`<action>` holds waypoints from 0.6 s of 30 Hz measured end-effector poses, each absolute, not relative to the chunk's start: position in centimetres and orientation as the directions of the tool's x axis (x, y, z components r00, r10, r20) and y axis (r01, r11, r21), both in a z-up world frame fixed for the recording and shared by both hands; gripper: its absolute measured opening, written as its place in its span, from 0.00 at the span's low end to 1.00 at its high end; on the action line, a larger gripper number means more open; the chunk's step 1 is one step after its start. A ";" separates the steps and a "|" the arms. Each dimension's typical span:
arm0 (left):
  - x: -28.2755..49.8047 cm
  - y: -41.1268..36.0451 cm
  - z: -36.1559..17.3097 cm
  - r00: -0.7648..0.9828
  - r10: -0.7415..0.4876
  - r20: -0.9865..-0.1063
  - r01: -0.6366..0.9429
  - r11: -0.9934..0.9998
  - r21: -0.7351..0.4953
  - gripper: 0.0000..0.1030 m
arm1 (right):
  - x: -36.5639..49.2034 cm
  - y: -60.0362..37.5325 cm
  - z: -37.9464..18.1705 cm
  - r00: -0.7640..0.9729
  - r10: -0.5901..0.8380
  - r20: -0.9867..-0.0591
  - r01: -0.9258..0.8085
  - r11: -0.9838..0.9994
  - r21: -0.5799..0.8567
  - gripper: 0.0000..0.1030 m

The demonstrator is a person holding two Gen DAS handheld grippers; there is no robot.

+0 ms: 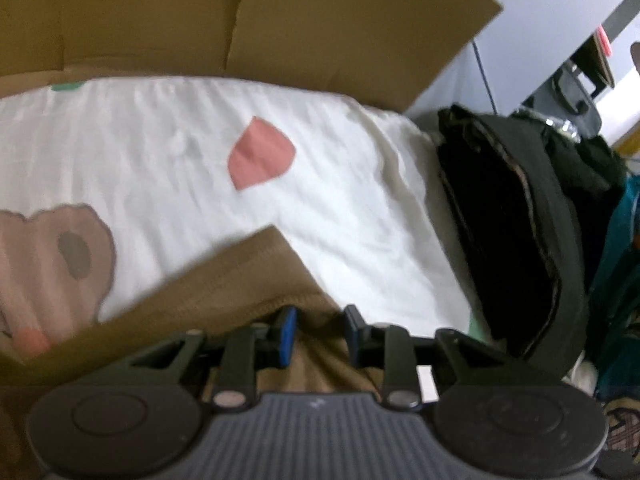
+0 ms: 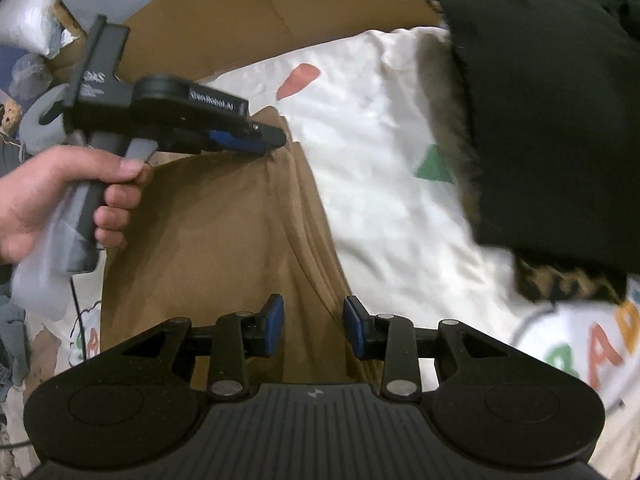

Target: Fold clothes

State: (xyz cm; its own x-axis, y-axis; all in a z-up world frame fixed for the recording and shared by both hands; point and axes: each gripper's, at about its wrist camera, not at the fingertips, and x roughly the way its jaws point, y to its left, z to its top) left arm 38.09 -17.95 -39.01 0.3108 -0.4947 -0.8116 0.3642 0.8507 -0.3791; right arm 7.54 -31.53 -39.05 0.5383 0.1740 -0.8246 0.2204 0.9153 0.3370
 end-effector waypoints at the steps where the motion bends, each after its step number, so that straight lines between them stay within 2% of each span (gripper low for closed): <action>1: 38.2 -17.4 -38.4 0.312 -0.498 -0.810 0.377 0.847 -0.375 0.28 | 8.1 -31.3 -39.2 0.537 0.173 -0.826 0.216 0.918 0.333 0.36; 9: 37.4 -9.7 -35.0 0.342 -0.436 -0.833 0.362 0.879 -0.311 0.30 | 10.8 -31.4 -40.5 0.513 0.164 -0.842 0.218 0.924 0.313 0.37; 18: 34.9 -1.0 -34.8 0.401 -0.318 -0.859 0.205 0.945 -0.255 0.37 | 10.5 -32.2 -41.0 0.492 0.175 -0.853 0.197 0.932 0.305 0.37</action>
State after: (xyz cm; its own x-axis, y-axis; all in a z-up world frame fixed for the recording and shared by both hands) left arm 34.90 -1.03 -34.79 0.4006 -0.3185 -0.8591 0.2051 0.9450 -0.2547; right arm 10.52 -32.18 -41.00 0.4924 0.1749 -0.8526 0.1975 0.9316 0.3051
